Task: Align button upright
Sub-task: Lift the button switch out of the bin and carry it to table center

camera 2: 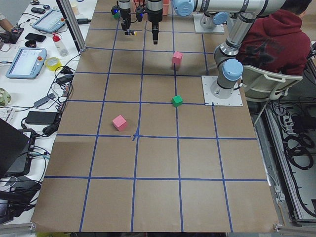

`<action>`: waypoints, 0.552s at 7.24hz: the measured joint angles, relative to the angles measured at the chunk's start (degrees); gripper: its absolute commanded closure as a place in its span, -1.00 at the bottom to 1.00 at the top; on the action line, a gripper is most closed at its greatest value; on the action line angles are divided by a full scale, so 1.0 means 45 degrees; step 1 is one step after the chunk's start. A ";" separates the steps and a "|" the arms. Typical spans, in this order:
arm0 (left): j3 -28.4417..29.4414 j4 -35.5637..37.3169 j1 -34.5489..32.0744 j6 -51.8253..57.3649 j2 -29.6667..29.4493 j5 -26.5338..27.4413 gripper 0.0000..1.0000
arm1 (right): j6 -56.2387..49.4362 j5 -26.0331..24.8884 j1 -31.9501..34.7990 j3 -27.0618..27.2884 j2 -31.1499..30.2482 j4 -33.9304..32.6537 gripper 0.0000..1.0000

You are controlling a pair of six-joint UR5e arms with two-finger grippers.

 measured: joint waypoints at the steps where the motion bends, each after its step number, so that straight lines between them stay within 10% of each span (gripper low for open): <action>1: -0.0006 0.0004 0.0000 0.0010 0.0006 0.0000 -1.00 | 0.0405 0.0212 0.0328 -0.0277 0.0390 -0.0158 1.00; 4: -0.0013 0.0006 0.0000 0.0024 0.0009 -0.0003 -1.00 | 0.1183 0.0355 0.0920 -0.0475 0.1162 -0.0503 1.00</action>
